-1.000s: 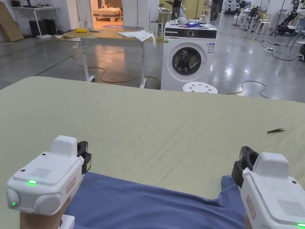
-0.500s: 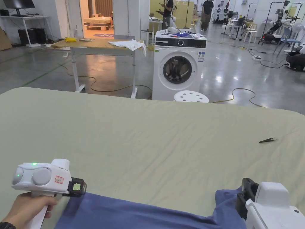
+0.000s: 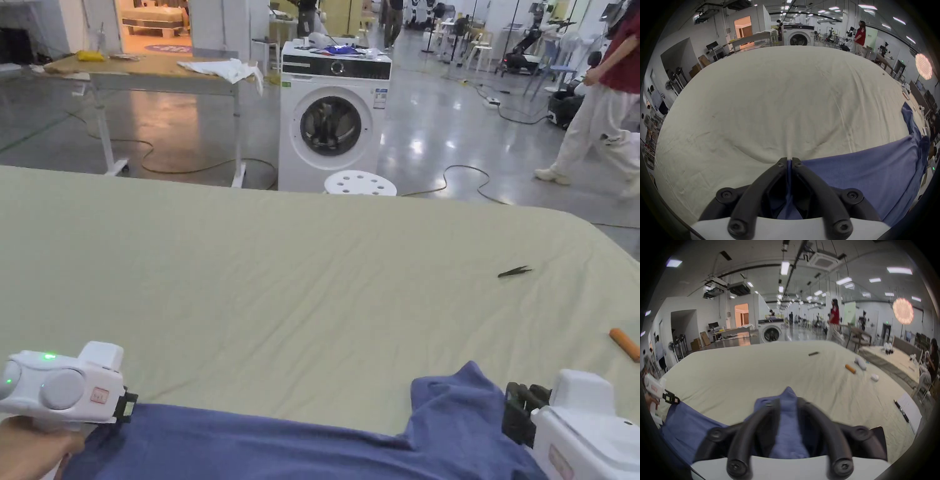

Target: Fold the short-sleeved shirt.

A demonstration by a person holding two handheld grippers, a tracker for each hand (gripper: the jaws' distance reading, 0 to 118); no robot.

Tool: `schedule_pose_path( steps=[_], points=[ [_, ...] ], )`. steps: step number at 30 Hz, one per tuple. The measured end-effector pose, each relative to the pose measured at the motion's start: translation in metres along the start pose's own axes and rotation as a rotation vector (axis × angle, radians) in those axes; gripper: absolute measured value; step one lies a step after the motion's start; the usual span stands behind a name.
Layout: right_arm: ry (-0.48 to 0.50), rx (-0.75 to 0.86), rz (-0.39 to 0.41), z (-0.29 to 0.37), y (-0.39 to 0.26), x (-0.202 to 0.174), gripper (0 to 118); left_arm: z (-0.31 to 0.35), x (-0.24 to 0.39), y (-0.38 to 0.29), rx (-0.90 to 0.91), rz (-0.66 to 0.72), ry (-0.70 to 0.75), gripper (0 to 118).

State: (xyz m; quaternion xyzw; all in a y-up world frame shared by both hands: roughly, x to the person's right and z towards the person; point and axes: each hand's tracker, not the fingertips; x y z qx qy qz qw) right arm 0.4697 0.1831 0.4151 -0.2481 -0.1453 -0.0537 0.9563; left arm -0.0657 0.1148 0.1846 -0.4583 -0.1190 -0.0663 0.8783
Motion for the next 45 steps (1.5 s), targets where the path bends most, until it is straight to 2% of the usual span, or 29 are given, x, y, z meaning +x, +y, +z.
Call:
schedule_pose_path(
  steps=[2,3,6,8,10,13,16,19,21,22,23,25,26,28,36,45],
  points=[
    [0.007,-0.114,-0.017,-0.017,0.013,0.018,57,0.014,0.0,-0.007,0.029,0.023,-0.011,0],
    [0.013,-0.153,-0.024,-0.025,0.018,0.026,63,0.019,0.0,-0.009,0.045,0.027,-0.013,0],
    [0.029,-0.311,0.001,-0.059,0.028,0.039,70,0.043,0.003,-0.018,0.112,0.035,-0.013,0],
    [0.056,-0.406,0.066,-0.082,0.027,0.04,77,0.055,0.003,-0.024,0.142,0.046,-0.019,0],
    [0.061,-0.466,0.111,-0.101,0.022,0.035,78,0.067,0.003,-0.031,0.18,0.058,-0.026,0],
    [0.066,-0.527,0.077,-0.13,0.013,0.032,78,0.081,0.003,-0.04,0.216,0.059,-0.025,0],
    [0.061,-0.559,0.08,-0.145,0.008,0.026,74,0.092,0.004,-0.051,0.24,0.067,-0.028,0],
    [0.035,-0.562,0.139,-0.145,0.006,0.018,67,0.096,0.003,-0.059,0.246,0.075,-0.026,0],
    [0.038,-0.562,0.15,-0.143,0.008,0.017,48,0.095,0.001,-0.063,0.25,0.083,-0.028,0],
    [0.036,-0.559,0.156,-0.142,0.01,0.018,32,0.096,0.001,-0.064,0.252,0.086,-0.029,0],
    [0.038,-0.554,0.167,-0.138,0.011,0.018,1,0.097,0.001,-0.066,0.254,0.092,-0.031,0],
    [0.081,-0.54,0.169,-0.132,0.015,0.024,1,0.098,0.0,-0.068,0.263,0.102,-0.037,0],
    [0.091,-0.535,0.12,-0.126,0.016,0.026,1,0.101,-0.001,-0.069,0.268,0.111,-0.041,0],
    [0.092,-0.53,0.125,-0.112,0.018,0.027,0,0.108,-0.001,-0.072,0.28,0.115,-0.047,0],
    [0.126,-0.336,0.129,-0.019,0.037,0.035,0,0.148,-0.013,-0.087,0.362,0.112,-0.066,0],
    [0.162,-0.28,0.173,0.074,0.017,0.052,0,0.176,-0.023,-0.137,0.387,0.133,-0.1,0]
  ],
)
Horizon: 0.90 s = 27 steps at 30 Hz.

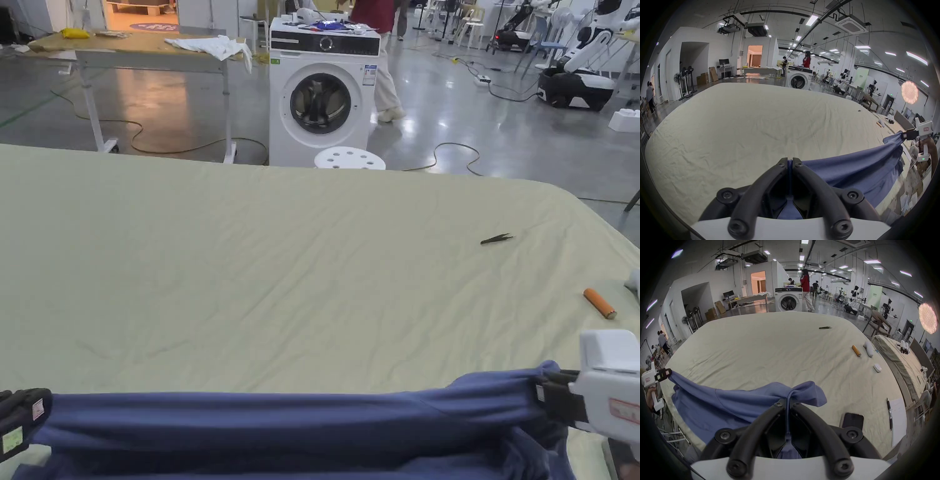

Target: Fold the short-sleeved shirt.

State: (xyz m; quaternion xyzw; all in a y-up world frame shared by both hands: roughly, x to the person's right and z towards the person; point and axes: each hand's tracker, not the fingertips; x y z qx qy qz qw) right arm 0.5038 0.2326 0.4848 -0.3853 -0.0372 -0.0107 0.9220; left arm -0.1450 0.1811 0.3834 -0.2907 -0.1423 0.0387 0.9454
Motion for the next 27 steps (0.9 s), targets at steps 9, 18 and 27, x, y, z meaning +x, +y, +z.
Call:
schedule_pose_path(
  steps=[9,18,27],
  points=[
    [-0.02,-0.124,0.057,0.037,-0.079,-0.016,1,0.029,-0.006,-0.042,-0.09,0.005,-0.028,0],
    [-0.057,-0.273,0.063,-0.012,-0.126,-0.019,1,0.005,0.002,-0.081,-0.347,-0.107,0.024,1],
    [-0.143,-0.243,0.074,0.009,-0.112,-0.012,80,0.012,0.01,-0.069,-0.292,-0.08,0.022,28]
  ],
)
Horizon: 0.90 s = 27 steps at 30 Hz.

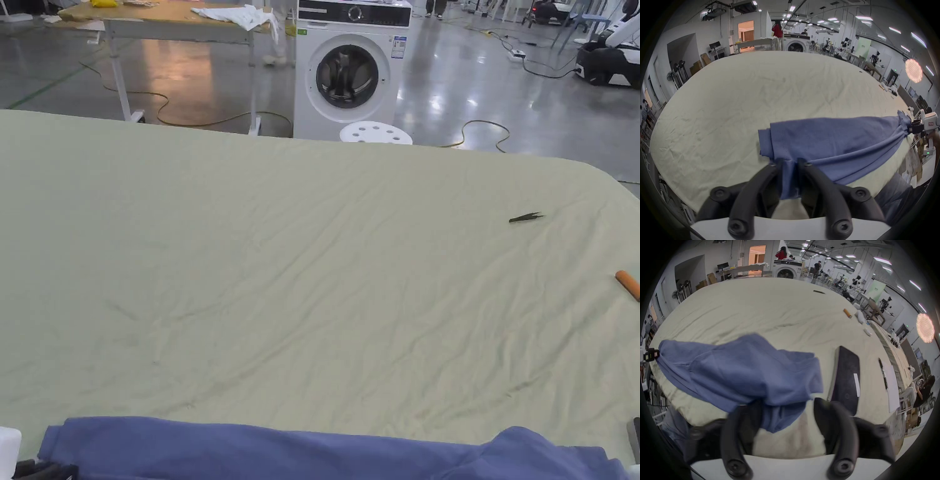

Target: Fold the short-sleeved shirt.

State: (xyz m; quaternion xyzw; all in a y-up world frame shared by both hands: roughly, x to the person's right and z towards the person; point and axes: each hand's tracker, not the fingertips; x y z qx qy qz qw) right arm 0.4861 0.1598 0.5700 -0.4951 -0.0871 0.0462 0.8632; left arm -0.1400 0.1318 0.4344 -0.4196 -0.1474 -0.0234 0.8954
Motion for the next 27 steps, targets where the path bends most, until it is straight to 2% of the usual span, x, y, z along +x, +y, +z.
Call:
schedule_pose_path(
  steps=[2,3,10,13,16,20,22,24,25,26,27],
  points=[
    [0.023,0.065,-0.062,0.019,0.005,0.004,84,0.007,0.002,0.005,0.061,0.023,-0.024,54],
    [0.033,0.092,-0.08,0.028,0.008,0.005,84,0.01,0.004,0.008,0.093,0.026,-0.022,62],
    [-0.076,0.366,-0.105,0.057,0.054,-0.021,84,0.015,0.034,0.052,0.33,0.003,0.031,63],
    [-0.059,0.512,-0.149,0.05,0.073,-0.041,82,0.013,0.051,0.072,0.424,0.0,0.049,63],
    [-0.029,0.65,-0.153,0.043,0.09,-0.067,80,0.016,0.071,0.089,0.54,-0.027,0.107,63],
    [0.032,0.811,-0.188,0.039,0.108,-0.097,69,0.02,0.084,0.103,0.702,-0.066,0.179,62],
    [0.018,0.883,-0.2,0.041,0.116,-0.111,60,0.024,0.091,0.108,0.756,-0.078,0.21,59],
    [-0.002,0.951,-0.214,0.044,0.121,-0.121,39,0.027,0.096,0.112,0.776,-0.08,0.228,50],
    [-0.006,0.979,-0.216,0.045,0.123,-0.125,28,0.028,0.098,0.114,0.785,-0.082,0.231,40],
    [-0.011,0.992,-0.211,0.046,0.126,-0.128,13,0.028,0.099,0.115,0.792,-0.084,0.234,23],
    [-0.021,0.999,-0.204,0.046,0.129,-0.131,8,0.029,0.099,0.116,0.797,-0.087,0.24,13]
  ],
)
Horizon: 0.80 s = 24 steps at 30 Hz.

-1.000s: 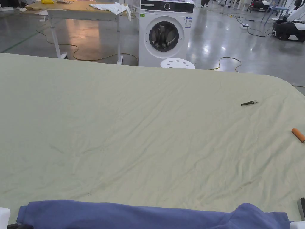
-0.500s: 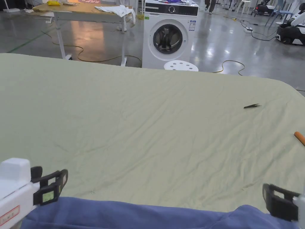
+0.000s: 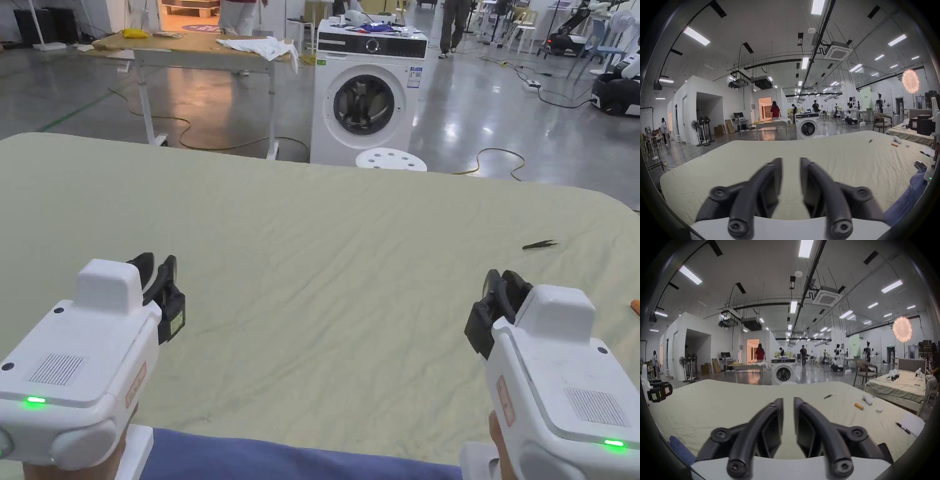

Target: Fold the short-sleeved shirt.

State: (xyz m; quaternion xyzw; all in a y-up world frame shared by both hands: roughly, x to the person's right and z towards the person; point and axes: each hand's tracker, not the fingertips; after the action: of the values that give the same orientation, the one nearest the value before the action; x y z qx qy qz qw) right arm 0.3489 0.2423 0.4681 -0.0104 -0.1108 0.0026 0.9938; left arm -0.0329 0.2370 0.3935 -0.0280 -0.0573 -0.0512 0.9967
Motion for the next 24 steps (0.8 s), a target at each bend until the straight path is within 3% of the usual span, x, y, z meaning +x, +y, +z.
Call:
schedule_pose_path(
  steps=[2,8,16,19,22,24],
  points=[
    [-0.012,0.009,0.01,-0.002,0.002,-0.005,2,0.0,0.001,0.002,0.007,-0.003,0.011,0],
    [-0.026,0.01,-0.01,-0.003,0.002,-0.007,0,0.008,-0.011,0.002,0.0,0.011,-0.01,0],
    [-0.02,-0.047,0.013,0.0,-0.004,0.002,0,0.004,-0.076,-0.033,-0.372,0.16,-0.127,0],
    [-0.007,-0.076,0.011,0.0,-0.011,0.007,0,0.011,-0.112,-0.059,-0.519,0.329,-0.187,0],
    [0.0,-0.108,0.01,-0.002,-0.019,0.009,0,0.016,-0.143,-0.084,-0.617,0.399,-0.227,19],
    [0.005,-0.138,0.009,-0.003,-0.025,0.009,0,0.016,-0.161,-0.104,-0.705,0.429,-0.248,42]
  ],
)
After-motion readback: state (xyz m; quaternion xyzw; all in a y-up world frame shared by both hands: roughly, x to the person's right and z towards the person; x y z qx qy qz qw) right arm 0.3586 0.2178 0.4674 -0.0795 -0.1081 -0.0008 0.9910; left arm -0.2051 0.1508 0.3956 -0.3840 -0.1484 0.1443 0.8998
